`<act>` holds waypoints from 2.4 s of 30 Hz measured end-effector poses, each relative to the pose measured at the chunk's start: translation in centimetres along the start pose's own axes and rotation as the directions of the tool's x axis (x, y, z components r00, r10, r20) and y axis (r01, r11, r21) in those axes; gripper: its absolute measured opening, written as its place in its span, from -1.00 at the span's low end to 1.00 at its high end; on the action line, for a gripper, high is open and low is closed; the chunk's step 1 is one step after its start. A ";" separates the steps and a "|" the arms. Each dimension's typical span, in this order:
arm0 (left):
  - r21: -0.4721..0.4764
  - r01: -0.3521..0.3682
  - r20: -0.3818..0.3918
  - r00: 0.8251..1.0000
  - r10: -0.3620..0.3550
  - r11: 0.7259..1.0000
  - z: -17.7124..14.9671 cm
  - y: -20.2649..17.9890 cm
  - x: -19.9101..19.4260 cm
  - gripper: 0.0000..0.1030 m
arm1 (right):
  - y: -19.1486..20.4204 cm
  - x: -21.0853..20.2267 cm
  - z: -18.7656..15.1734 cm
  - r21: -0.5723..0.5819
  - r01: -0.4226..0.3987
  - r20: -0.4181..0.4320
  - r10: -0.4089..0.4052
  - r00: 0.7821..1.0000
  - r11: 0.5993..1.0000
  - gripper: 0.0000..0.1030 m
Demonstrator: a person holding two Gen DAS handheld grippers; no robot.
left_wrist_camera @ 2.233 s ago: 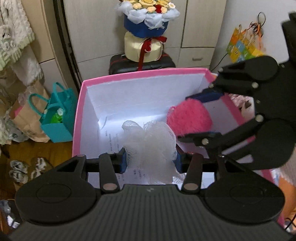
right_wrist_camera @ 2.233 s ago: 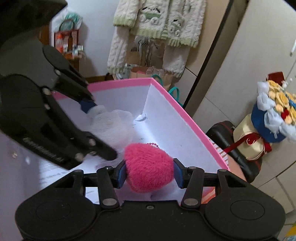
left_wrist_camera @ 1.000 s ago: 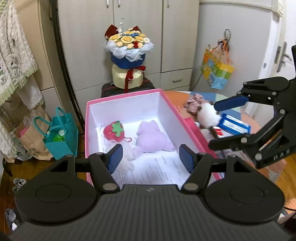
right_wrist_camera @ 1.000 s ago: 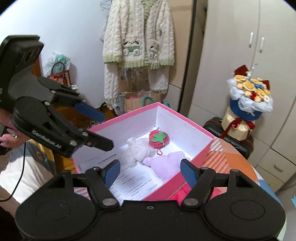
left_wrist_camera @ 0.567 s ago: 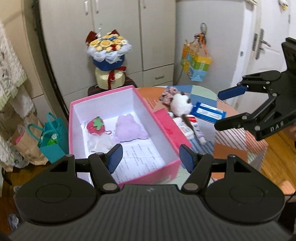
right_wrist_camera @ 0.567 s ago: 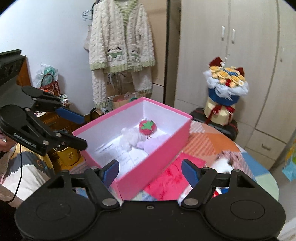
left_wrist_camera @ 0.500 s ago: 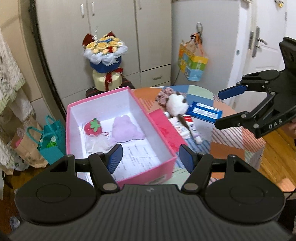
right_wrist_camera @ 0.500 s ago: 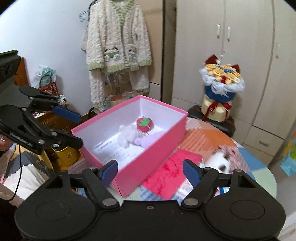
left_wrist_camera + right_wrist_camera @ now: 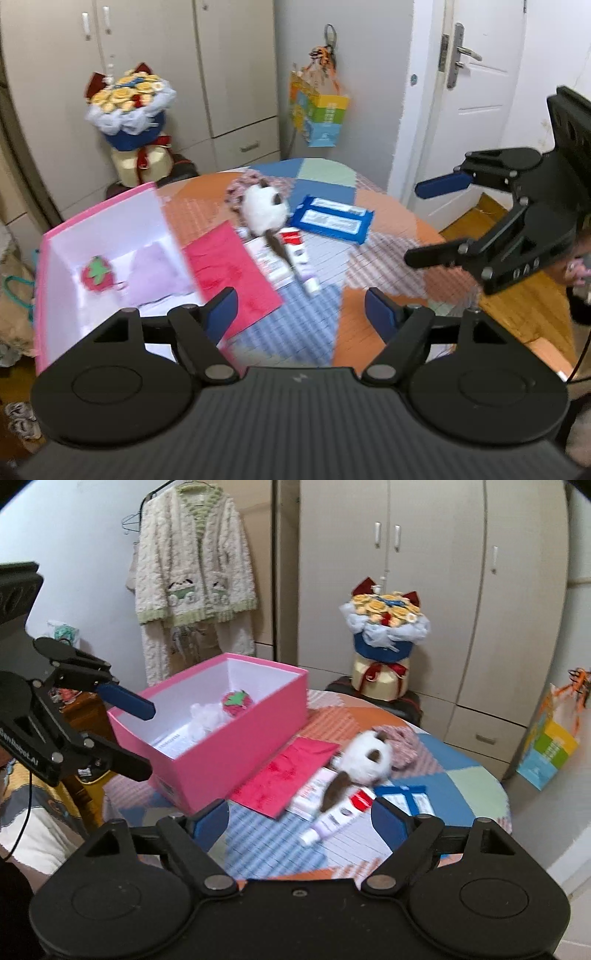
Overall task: Organize soft objects
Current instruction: 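Open both grippers and withdraw them from the box toward the table, then carry the blue wipes packet with the left gripper into the pink box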
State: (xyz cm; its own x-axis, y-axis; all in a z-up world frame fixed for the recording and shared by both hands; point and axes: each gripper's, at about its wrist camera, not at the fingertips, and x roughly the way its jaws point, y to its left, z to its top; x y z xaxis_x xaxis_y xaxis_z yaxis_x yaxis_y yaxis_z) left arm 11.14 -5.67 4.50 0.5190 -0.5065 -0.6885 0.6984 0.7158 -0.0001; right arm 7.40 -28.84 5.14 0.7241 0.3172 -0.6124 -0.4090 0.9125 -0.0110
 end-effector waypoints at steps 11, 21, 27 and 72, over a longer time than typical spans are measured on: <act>-0.054 -0.012 0.032 0.999 0.014 0.998 2.0 -2.4 8.3 0.86 | -4.9 3.5 -3.6 -0.034 0.073 0.008 -0.073 0.997 0.997 0.71; -0.194 0.032 -0.024 0.999 -0.037 0.980 3.2 -2.3 15.9 0.83 | -10.1 9.2 -6.5 -0.035 0.049 0.062 -0.047 0.997 0.998 0.71; -0.286 -0.003 -0.028 1.000 -0.005 0.958 3.8 -2.2 20.3 0.80 | -11.7 12.3 -7.0 -0.064 0.042 0.033 -0.040 0.999 0.997 0.70; -0.414 0.010 -0.006 1.000 -0.014 0.910 -0.5 -5.2 22.1 -0.11 | -7.5 13.3 -9.3 0.245 0.137 -0.021 -0.136 0.990 0.960 0.09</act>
State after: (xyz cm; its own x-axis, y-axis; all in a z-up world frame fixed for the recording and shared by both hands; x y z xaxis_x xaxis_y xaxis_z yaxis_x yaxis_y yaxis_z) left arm 18.73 -20.41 -11.06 0.5063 -0.5138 -0.6926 0.4368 0.8453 -0.3077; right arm 14.93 -33.90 -10.26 0.7612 0.1845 -0.6217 -0.1570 0.9826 0.0995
